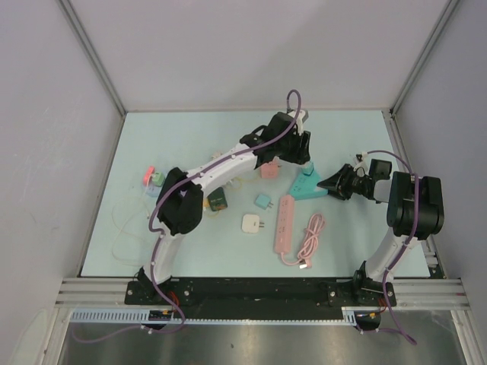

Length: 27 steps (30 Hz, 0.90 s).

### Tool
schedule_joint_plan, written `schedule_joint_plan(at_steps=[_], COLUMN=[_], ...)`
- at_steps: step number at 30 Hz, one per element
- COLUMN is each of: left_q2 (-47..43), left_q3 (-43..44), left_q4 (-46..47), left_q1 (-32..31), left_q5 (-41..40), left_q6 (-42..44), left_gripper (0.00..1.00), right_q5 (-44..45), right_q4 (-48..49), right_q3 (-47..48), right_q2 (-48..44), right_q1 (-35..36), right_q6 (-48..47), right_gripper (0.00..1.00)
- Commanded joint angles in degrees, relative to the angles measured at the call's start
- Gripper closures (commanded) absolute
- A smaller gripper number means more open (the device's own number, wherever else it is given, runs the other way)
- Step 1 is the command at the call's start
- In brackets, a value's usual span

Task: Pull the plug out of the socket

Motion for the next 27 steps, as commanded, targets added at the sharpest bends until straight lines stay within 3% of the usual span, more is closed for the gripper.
schedule_joint_plan(at_steps=[1, 6, 15, 18, 22, 27], left_q2=[-1.4, 1.84, 9.32, 11.78, 12.23, 11.44], left_q3=[1.46, 3.38, 9.8, 12.27, 12.01, 12.09], left_q4=[4.93, 5.2, 1.95, 0.54, 0.62, -0.16], left_q1=[2.42, 4.97, 6.82, 7.35, 7.61, 7.61], left_q5=[-2.07, 1.35, 4.69, 5.57, 6.1, 5.49], left_q6=[-2.55, -5.46, -6.25, -6.25, -7.04, -5.99], left_gripper=[0.99, 0.99, 0.85, 0.74, 0.51, 0.34], right_q5=[13.47, 13.38, 13.29, 13.3, 13.3, 13.21], right_q4=[-4.39, -4.39, -4.39, -4.31, -4.22, -4.31], right_q3=[-0.94, -0.94, -0.94, -0.85, -0.85, -0.85], right_q2=[2.66, 2.74, 2.74, 2.74, 2.83, 2.83], right_q1=[-0.67, -0.67, -0.75, -0.75, -0.75, -0.76], right_q6=[-3.31, -3.31, -3.31, -3.22, -3.22, -3.22], right_gripper=[0.87, 0.87, 0.87, 0.87, 0.87, 0.87])
